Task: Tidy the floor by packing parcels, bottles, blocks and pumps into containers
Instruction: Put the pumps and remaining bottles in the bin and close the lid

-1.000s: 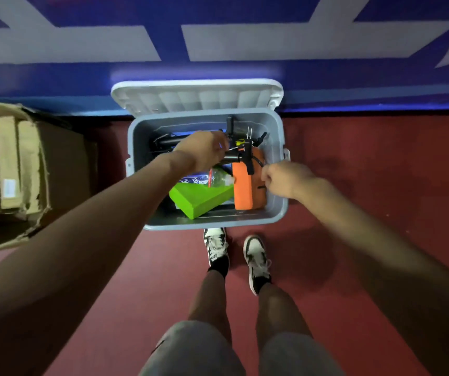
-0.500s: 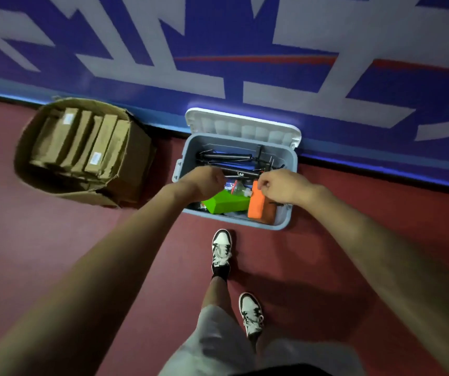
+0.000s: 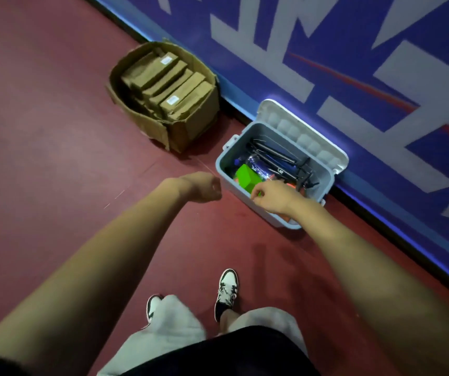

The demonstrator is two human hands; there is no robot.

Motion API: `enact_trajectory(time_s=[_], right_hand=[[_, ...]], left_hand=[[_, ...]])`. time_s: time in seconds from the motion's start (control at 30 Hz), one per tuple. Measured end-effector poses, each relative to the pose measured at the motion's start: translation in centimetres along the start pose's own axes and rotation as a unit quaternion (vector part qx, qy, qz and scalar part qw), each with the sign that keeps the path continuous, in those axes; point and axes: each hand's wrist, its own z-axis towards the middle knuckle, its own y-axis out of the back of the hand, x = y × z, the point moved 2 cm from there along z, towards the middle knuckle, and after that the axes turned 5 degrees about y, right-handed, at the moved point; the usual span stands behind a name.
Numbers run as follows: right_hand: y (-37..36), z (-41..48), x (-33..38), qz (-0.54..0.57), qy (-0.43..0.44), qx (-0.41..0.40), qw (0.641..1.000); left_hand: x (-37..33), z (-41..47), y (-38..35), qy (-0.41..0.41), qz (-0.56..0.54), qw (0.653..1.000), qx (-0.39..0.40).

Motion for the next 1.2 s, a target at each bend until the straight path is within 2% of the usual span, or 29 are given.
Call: enact_trajectory(time_s=[0.2, 0.43, 0.6, 0.93, 1.2], right_hand=[[-5.1, 0.9, 11.3, -0.003, 0.069, 0.032, 0.997], [-13.5, 1.5, 25.6, -0.083, 0.118, 0.063, 0.988], [-19.4, 1.2, 35.4, -0.145, 0.156, 0.089, 0.973], [-28.2, 1.7, 54.2, -0.248, 0.281, 0.158, 0.914], [-32.6, 6.4, 67.2, -0.299, 0.360, 0.193, 0.862]], left_hand=[[11.7, -8.8, -2.0, 0.084, -0.068, 0.994, -0.018], [25.2, -20.1, -6.7, 0.150, -0.141, 0.977, -0.050], [34.3, -28.5, -10.7, 0.203, -0.209, 0.953, -0.080], [47.8, -40.2, -16.9, 0.312, -0.325, 0.882, -0.138], [57.9, -44.6, -17.5, 0.374, -0.378, 0.831, -0.161]])
